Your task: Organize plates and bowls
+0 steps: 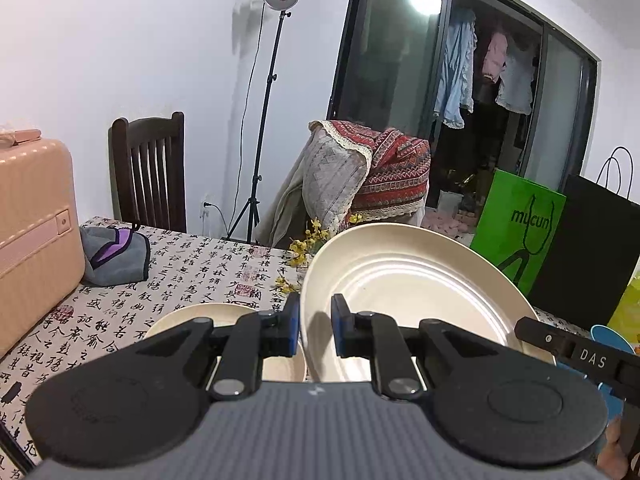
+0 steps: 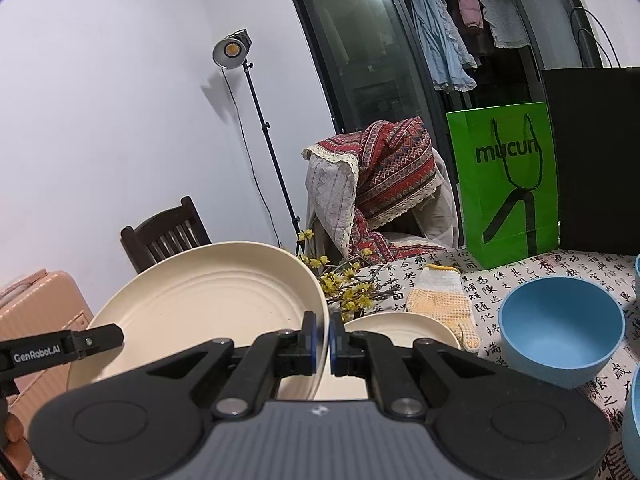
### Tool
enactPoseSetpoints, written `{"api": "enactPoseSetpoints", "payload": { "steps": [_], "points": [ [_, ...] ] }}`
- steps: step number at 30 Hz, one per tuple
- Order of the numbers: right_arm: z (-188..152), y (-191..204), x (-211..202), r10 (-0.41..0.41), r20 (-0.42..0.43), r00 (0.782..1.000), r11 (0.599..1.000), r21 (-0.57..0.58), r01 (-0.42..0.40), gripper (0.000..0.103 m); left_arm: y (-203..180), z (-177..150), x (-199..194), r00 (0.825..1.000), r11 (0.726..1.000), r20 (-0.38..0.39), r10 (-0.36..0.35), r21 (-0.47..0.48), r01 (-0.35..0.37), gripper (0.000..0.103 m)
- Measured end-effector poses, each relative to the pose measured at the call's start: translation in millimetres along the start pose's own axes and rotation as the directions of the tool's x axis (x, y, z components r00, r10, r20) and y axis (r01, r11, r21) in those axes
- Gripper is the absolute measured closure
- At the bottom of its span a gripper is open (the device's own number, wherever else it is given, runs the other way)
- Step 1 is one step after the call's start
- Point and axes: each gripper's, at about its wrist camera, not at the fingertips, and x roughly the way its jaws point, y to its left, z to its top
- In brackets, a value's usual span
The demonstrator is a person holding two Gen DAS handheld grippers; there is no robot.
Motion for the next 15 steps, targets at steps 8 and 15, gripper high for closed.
{"api": "enactPoseSetpoints", "payload": {
  "steps": [8, 15],
  "points": [
    [-1, -1, -13, -0.009, 0.011, 1.000, 1.000, 0.000, 0.009, 0.097, -4, -4, -11, 1.000, 1.000, -0.002, -0.008, 0.016, 0.008, 0.087],
    [-2, -3, -24, -0.011, 0.016, 1.000, 1.000, -0.001, 0.011, 0.097, -7, -6, -21, 1.000, 1.000, 0.003, -0.013, 0.025, 0.013, 0.087]
  ]
}}
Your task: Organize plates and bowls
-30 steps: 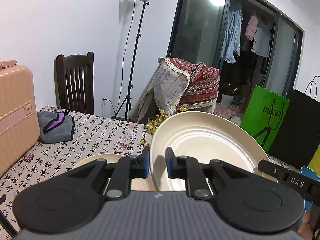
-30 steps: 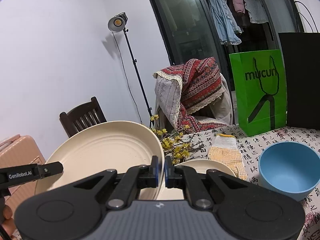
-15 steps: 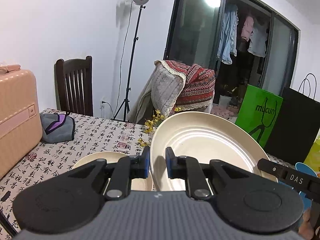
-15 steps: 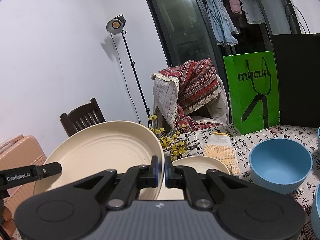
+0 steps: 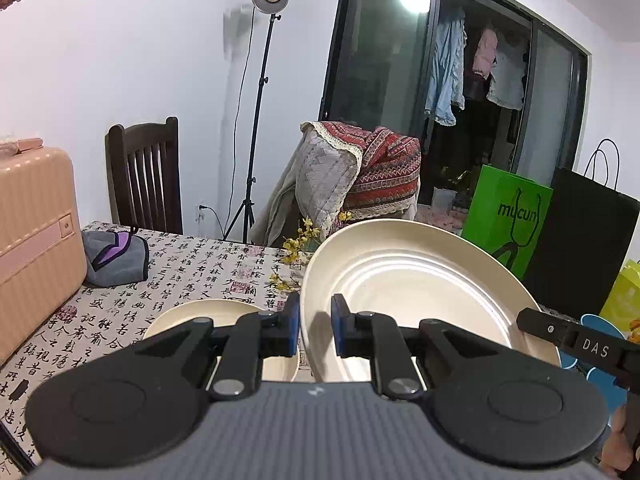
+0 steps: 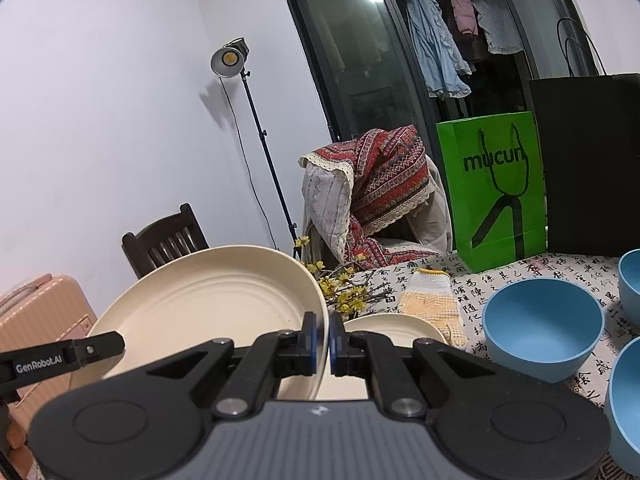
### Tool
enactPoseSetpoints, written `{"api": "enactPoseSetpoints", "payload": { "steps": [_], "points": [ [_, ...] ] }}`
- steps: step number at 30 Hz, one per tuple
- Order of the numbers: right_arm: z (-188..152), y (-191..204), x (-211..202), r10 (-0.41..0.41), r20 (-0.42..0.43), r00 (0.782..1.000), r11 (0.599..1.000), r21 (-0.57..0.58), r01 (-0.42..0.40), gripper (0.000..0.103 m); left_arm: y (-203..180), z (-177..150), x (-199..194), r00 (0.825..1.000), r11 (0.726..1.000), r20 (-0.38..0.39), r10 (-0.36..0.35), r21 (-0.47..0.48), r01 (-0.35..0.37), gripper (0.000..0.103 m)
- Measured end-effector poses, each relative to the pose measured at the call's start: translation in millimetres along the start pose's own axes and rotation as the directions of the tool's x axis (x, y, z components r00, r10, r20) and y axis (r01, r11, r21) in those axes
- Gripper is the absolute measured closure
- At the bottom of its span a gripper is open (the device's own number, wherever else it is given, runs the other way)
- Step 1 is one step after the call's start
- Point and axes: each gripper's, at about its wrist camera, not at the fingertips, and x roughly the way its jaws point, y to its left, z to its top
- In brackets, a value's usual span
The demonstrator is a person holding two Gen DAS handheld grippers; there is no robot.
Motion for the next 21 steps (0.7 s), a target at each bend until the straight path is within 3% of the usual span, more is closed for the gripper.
{"api": "enactPoseSetpoints", "payload": {
  "steps": [21],
  "points": [
    [-9, -5, -23, 0.002, 0.000, 1.000, 1.000, 0.011, -0.002, 0.097, -6, -10, -29, 1.000, 1.000, 0.005, -0.001, 0.014, 0.001, 0.087]
  ]
}}
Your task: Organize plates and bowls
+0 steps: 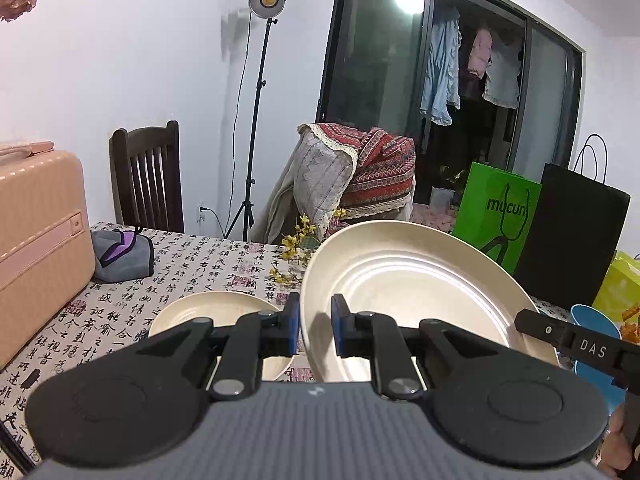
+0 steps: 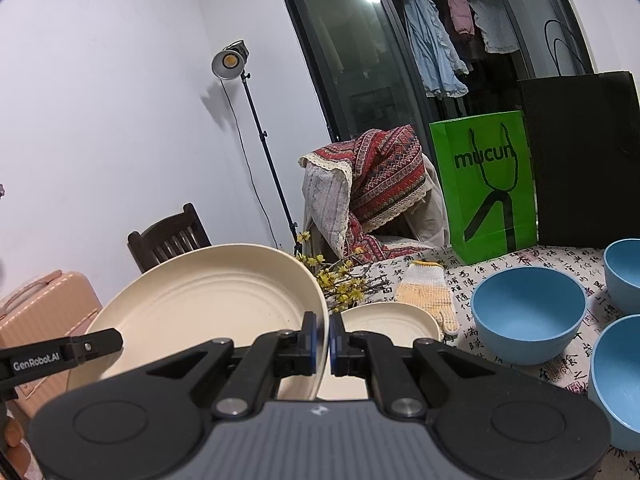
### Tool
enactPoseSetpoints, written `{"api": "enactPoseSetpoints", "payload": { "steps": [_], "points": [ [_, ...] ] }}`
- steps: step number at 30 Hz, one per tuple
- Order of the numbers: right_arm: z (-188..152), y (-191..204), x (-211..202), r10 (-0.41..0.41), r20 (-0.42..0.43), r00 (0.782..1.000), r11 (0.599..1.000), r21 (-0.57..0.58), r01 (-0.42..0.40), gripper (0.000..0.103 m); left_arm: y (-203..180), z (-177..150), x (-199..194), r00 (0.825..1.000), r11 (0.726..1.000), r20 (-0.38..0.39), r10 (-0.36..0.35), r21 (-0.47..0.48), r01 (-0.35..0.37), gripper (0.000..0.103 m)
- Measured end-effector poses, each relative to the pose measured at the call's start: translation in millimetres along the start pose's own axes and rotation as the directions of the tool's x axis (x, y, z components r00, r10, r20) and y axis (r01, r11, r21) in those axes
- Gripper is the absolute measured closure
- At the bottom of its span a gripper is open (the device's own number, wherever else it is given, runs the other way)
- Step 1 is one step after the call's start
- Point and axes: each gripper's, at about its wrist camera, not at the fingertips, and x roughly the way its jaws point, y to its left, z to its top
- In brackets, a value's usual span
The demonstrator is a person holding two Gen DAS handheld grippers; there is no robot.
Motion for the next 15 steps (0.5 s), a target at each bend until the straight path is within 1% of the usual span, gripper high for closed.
{"api": "enactPoseSetpoints", "payload": {
  "steps": [15],
  "points": [
    [-6, -2, -17, -0.001, 0.003, 1.000, 1.000, 0.004, 0.001, 0.097, -1, -6, -18, 1.000, 1.000, 0.006, -0.003, -0.003, 0.003, 0.087]
  ]
}}
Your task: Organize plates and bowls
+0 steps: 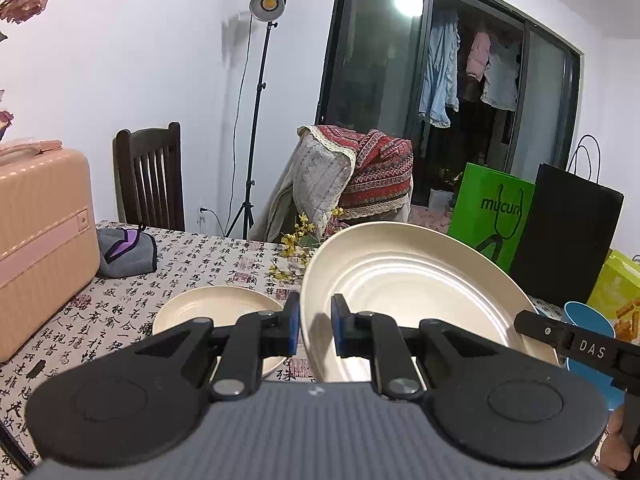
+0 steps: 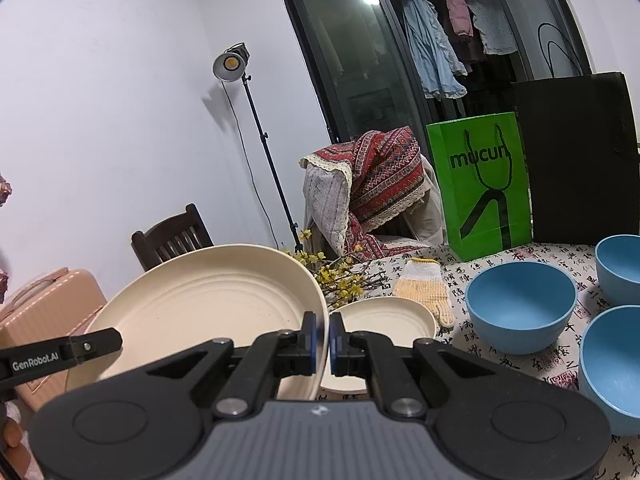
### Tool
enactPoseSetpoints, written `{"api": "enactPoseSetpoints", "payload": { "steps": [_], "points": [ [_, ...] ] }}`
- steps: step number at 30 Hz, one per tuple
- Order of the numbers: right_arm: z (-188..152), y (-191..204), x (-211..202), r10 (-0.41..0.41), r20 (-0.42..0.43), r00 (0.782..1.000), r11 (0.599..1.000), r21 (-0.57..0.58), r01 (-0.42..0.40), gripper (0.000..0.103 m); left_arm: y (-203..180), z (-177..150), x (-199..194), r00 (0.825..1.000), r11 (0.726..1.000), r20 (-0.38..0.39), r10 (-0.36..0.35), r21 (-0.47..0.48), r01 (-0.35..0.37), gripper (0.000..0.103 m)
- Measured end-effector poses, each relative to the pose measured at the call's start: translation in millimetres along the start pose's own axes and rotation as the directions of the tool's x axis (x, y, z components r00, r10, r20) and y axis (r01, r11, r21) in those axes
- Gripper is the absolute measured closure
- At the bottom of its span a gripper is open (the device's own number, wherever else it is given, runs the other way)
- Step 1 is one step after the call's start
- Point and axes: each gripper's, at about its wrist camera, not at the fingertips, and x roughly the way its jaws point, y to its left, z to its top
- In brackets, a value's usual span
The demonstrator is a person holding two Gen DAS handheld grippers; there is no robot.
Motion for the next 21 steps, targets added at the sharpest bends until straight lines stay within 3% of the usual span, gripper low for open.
{"api": "enactPoseSetpoints", "payload": {
  "steps": [21],
  "points": [
    [-9, -3, -24, -0.005, 0.005, 1.000, 1.000, 0.007, 0.005, 0.096, -7, -13, -27, 1.000, 1.000, 0.006, -0.017, -0.010, 0.017, 0.087]
  ]
}}
